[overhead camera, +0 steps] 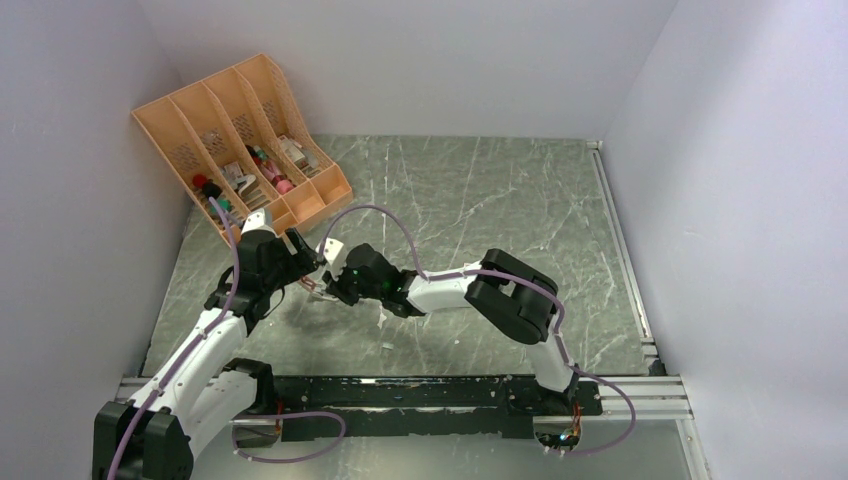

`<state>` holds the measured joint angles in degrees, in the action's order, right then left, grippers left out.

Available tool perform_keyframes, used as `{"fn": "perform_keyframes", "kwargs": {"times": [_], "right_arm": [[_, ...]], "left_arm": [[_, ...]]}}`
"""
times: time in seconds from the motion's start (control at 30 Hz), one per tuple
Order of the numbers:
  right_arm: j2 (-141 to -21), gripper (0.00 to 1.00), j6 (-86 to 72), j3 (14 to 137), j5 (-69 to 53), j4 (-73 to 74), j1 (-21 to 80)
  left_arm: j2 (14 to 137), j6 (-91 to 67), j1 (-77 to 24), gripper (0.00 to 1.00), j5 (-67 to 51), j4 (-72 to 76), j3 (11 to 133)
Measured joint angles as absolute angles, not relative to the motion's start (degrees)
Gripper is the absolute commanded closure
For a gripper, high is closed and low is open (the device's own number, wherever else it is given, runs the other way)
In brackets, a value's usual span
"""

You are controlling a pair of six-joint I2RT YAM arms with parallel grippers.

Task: Load the staples into the stapler
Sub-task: Install the staple into the stapler.

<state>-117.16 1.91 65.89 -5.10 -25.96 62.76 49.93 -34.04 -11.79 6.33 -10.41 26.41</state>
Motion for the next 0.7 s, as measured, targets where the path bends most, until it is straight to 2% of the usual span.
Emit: {"fn": "perform_keyframes", "kwargs": {"times": [0.7], "right_arm": [[-117.8,0.83,1.9,66.2,-5.1,-25.1,62.8]], "left_arm": [[49.9,-34.0,-11.8,0.17,6.3,-10.4,26.4]]}}
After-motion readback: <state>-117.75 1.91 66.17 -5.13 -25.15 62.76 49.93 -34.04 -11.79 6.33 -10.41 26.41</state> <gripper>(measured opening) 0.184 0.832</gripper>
